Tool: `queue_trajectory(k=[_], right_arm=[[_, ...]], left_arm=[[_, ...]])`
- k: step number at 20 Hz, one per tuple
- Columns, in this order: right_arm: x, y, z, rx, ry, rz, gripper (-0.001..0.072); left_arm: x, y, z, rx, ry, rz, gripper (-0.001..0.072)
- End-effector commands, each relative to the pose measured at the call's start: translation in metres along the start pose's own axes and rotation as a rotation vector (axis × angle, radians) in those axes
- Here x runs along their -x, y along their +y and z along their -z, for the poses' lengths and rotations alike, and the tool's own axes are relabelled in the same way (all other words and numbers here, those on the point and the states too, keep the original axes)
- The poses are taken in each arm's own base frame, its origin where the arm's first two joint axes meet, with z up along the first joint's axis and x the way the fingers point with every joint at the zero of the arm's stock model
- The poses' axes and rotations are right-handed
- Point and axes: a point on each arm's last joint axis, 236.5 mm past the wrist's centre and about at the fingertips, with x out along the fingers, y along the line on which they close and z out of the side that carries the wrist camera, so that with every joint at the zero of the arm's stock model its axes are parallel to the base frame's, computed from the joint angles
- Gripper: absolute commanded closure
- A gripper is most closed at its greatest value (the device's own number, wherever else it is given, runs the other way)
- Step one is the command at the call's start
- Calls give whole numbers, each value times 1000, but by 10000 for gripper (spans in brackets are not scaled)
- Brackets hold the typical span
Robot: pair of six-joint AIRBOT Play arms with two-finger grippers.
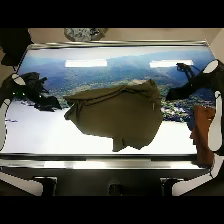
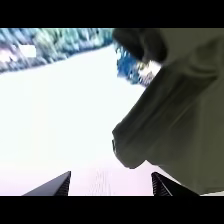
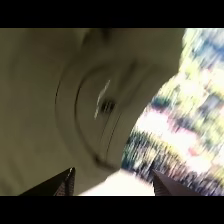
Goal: Fold the shirts.
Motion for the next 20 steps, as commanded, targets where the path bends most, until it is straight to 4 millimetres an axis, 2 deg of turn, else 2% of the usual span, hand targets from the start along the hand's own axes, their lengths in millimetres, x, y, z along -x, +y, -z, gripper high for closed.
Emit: queue_trajectory(k=[1,2,5,8,10,11,13,15,17,19,20], right_arm=[[-17,23,59,-38,193,-155,133],[-24,28,63,-40,211,-174,107],[-41,36,75,-45,250,-202,105],[-55,45,89,-55,284,-226,103],[-67,57,102,-60,286,-236,100],[-73,64,112,-63,290,-240,70],[-86,81,136,-79,304,-258,63],[-100,93,143,-78,263,-269,33],[-113,91,134,-112,193,-254,33],[-120,80,115,-153,105,-206,38],[-122,75,105,-185,67,-186,93]], left_arm=[[-36,-14,2,-43,-20,30,114],[-41,-19,-3,-65,-31,25,114],[-59,-33,-1,-104,4,26,114],[-68,-36,2,-114,28,28,140],[-67,-37,7,-116,46,34,581],[-66,-38,11,-123,64,39,656],[-63,-41,20,-146,100,51,676],[-59,-43,25,-152,113,55,676],[-52,-46,25,-158,102,54,676],[-44,-49,25,-162,90,52,676],[-42,-50,26,-165,90,52,676]])
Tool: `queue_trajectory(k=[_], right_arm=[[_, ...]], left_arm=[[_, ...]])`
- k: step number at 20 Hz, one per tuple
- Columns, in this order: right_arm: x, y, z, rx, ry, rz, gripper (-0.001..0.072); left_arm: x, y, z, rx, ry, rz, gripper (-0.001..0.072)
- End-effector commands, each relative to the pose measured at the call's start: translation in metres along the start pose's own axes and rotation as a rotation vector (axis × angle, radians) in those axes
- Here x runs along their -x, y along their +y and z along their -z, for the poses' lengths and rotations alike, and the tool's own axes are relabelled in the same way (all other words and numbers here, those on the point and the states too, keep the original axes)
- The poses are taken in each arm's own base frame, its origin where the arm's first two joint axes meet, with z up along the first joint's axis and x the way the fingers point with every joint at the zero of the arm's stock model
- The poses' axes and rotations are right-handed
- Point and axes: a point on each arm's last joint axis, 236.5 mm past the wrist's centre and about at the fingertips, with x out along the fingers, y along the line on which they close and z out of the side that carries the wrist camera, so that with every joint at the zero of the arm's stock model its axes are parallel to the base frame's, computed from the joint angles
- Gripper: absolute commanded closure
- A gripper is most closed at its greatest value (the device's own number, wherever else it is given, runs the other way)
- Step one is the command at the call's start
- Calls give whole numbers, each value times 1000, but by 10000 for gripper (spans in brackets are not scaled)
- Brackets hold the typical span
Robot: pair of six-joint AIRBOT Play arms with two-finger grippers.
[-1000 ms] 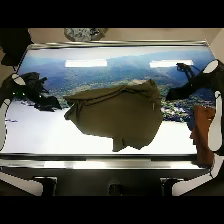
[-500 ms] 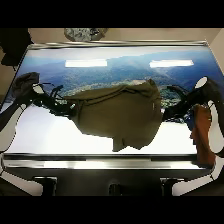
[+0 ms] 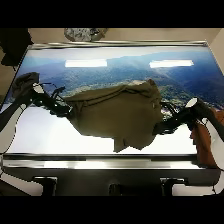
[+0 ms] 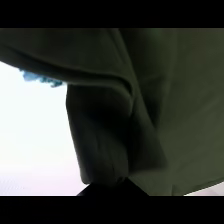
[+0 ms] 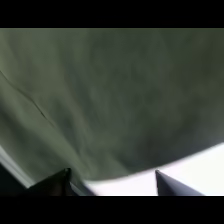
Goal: Fold the shirts.
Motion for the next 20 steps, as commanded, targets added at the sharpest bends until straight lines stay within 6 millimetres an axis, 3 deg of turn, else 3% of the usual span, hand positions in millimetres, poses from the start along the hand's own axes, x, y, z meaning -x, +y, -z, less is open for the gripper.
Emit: queue_trajectory(k=[1,2,3,5,7,9,11,12,13,14,15,16,17,18,20], right_arm=[[-5,-21,-35,-82,-178,80,237],[-4,-23,-40,-115,-198,83,376],[-4,-21,-41,-122,-203,74,641],[3,-11,-43,-61,-201,55,671],[40,1,-58,79,-268,111,672],[124,24,-87,253,-447,275,672],[263,72,-104,418,-734,569,671],[338,109,-96,490,-898,726,670],[411,153,-73,553,-1071,888,670],[477,203,-34,605,-1247,1048,670],[524,248,12,623,-1408,1165,670],[551,282,53,621,-1541,1221,670],[563,308,89,619,-1635,1244,671],[564,327,118,619,-1693,1244,671],[553,343,147,612,-1717,1216,671]], left_arm=[[8,-6,5,-4,7,4,676],[9,-6,6,3,11,5,676],[10,-7,8,8,18,8,676],[19,-12,9,-4,5,4,677],[56,-25,-4,-49,-113,-30,678],[130,-53,-23,-130,-332,-92,678],[240,-99,-30,-180,-641,-152,678],[305,-131,-19,-206,-821,-172,678],[364,-161,2,-223,-991,-183,678],[421,-190,31,-237,-1165,-191,678],[473,-218,68,-241,-1344,-191,678],[512,-244,107,-262,-1496,-167,679],[536,-265,143,-296,-1607,-151,678],[551,-282,178,-334,-1689,-146,679],[559,-298,221,-371,-1756,-148,680]])
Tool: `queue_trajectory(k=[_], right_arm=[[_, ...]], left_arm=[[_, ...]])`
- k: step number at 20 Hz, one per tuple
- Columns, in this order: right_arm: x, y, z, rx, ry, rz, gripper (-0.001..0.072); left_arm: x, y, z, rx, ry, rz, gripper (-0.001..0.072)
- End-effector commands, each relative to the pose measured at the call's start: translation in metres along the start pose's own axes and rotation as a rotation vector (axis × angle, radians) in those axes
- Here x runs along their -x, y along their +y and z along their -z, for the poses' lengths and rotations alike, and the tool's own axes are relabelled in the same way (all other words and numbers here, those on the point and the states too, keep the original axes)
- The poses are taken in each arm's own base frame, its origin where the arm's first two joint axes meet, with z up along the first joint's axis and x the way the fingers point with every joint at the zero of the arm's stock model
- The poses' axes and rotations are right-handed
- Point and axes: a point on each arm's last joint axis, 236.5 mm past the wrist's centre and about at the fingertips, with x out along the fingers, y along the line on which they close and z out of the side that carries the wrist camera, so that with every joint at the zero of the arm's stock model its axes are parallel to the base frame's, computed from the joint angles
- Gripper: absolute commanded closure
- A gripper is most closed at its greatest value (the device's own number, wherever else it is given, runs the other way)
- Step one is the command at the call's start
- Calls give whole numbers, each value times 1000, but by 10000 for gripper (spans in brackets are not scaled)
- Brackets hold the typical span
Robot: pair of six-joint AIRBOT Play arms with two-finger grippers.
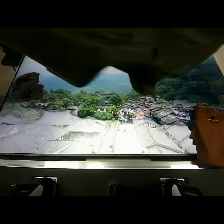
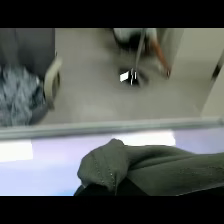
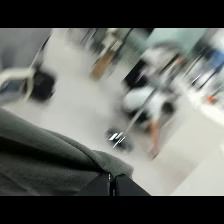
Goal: Fold the shirts.
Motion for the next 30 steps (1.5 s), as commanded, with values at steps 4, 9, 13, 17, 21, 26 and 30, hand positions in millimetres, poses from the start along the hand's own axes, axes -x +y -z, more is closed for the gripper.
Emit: queue_trajectory(k=[4,9,13,17,21,26,30], right_arm=[[86,-20,-48,-9,-115,113,671],[21,18,35,-39,192,-80,671],[-71,101,184,-84,646,-458,671],[-162,197,333,-282,900,-711,670],[-204,282,431,-640,1046,-762,670],[-212,321,446,-784,1063,-813,619],[-180,269,423,-609,1056,-895,113]], left_arm=[[99,-20,-33,-30,-159,-65,680],[38,35,68,19,248,-190,679],[-45,77,207,134,616,-206,677],[-130,118,367,234,838,-206,676],[-181,152,489,339,1067,-239,676],[-214,148,513,425,1160,-182,509],[-178,168,469,402,1251,-168,151]])
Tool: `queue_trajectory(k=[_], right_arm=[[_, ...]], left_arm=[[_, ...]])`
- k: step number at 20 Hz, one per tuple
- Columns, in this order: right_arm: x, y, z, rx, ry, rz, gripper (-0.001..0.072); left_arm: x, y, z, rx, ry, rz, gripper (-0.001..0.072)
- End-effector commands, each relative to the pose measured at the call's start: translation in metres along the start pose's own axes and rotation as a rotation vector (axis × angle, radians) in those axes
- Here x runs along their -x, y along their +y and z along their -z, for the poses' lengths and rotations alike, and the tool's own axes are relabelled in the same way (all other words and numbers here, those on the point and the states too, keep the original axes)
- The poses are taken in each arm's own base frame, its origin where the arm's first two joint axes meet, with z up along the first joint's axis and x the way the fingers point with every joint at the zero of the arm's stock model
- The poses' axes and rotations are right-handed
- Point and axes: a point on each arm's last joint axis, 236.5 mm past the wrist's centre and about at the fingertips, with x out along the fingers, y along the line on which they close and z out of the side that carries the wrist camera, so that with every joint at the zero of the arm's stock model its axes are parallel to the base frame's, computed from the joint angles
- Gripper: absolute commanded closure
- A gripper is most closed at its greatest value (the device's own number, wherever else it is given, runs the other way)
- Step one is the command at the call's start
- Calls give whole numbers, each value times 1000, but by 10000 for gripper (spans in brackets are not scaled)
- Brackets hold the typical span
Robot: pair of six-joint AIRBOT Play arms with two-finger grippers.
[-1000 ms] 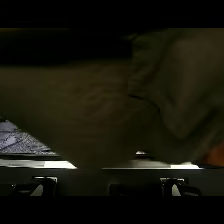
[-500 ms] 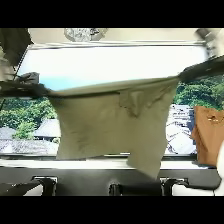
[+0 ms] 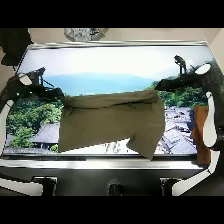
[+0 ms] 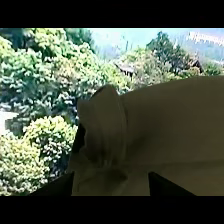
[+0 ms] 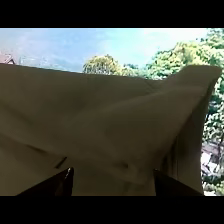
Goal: Fold the shirts.
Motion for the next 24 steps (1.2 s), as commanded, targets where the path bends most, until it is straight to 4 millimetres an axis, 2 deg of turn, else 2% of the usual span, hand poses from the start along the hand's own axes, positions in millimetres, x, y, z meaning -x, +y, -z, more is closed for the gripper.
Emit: queue_trajectory(k=[1,2,4,6,8,10,12,14,18,19,21,24], right_arm=[[50,-11,44,68,166,37,113],[72,-24,73,51,277,82,113],[102,-35,125,-15,449,103,113],[105,-35,146,-86,440,99,117],[98,-27,167,-81,451,88,117],[89,-20,181,-92,455,58,117],[85,-17,193,-102,484,39,117],[84,-17,194,-104,486,39,117],[84,-18,194,-93,485,39,117],[84,-18,194,-93,485,39,117],[84,-18,195,-93,488,42,116],[76,-19,207,-112,507,32,116]], left_arm=[[34,22,31,15,163,3,181],[42,31,54,46,226,4,181],[42,45,104,93,315,10,182],[27,54,174,118,403,23,182],[12,58,234,120,461,40,184],[0,55,266,123,473,59,185],[-10,42,274,140,462,123,185],[-17,33,276,171,444,166,206],[-26,34,287,197,450,164,217],[-27,33,289,206,452,168,254],[-30,32,293,242,454,166,438],[-31,32,299,256,468,164,635]])
